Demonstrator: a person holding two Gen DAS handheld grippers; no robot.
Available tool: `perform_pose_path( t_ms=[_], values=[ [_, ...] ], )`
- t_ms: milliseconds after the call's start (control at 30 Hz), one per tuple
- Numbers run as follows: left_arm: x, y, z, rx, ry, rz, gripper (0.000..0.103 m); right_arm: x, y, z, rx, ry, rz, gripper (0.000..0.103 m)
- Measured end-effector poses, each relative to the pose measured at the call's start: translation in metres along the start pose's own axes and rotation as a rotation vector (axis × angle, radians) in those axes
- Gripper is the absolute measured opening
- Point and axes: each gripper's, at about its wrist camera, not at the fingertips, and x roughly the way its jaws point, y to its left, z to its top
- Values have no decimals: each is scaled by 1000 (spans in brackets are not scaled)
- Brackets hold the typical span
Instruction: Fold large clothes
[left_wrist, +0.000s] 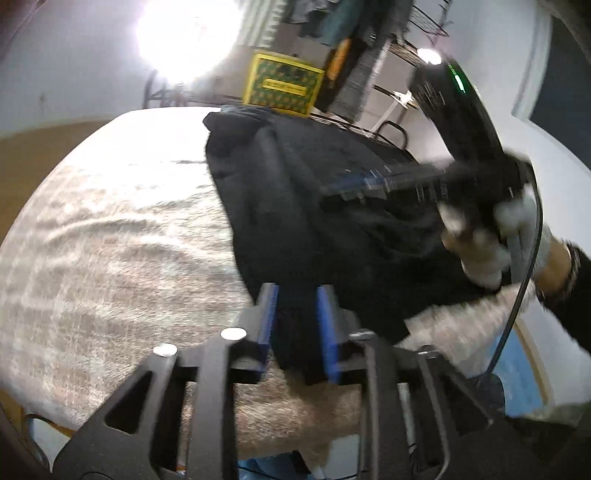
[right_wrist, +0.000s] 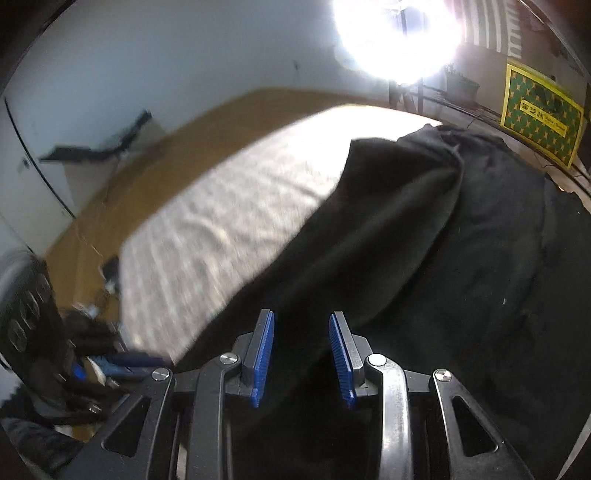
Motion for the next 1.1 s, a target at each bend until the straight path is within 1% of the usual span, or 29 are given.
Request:
perform_pose_path(
  t_ms=[100,167,200,300,333,400,467,533,567,600,667,767,833,933,967,1100],
  values=[
    [8,2,1,-9,20,23,31,10,-8,-18,7,38,-90,33],
    [15,4,2,-6,40,67,40,11,-20,-30,49,48,-105,32],
    [19,6,3,-22,50,75,41,8,-23,-32,58,36,-104,30],
    [29,17,3,-101,85,56,42,0,-25,-35,82,35,-117,30],
    [30,20,4,-123,80,49,42,-4,-25,-35,84,29,-111,30],
    [31,20,7,-144,94,36,42,-15,-22,-31,83,-1,-100,32],
    [33,19,8,-149,107,20,42,-26,-19,-21,96,-34,-91,39],
    [33,18,9,-152,104,20,40,-31,-19,-8,117,-53,-66,40],
    [35,19,9,-163,109,6,34,-34,-19,1,124,-63,-61,40],
    [36,20,9,-173,109,2,31,-34,-18,8,127,-67,-64,40],
    [37,20,8,-181,108,-6,17,-32,-18,24,136,-70,-68,43],
    [38,21,7,-183,91,-26,11,-24,-21,52,164,-68,-67,45],
    [39,21,7,-192,85,-50,9,-14,-26,73,184,-64,-62,47],
    [35,24,4,-222,70,-108,8,2,-30,98,191,-66,-89,60],
    [33,26,2,-241,65,-141,7,6,-31,103,190,-64,-96,62],
    [20,30,-1,-271,47,-198,7,41,-40,131,202,-28,-121,62]
  ],
)
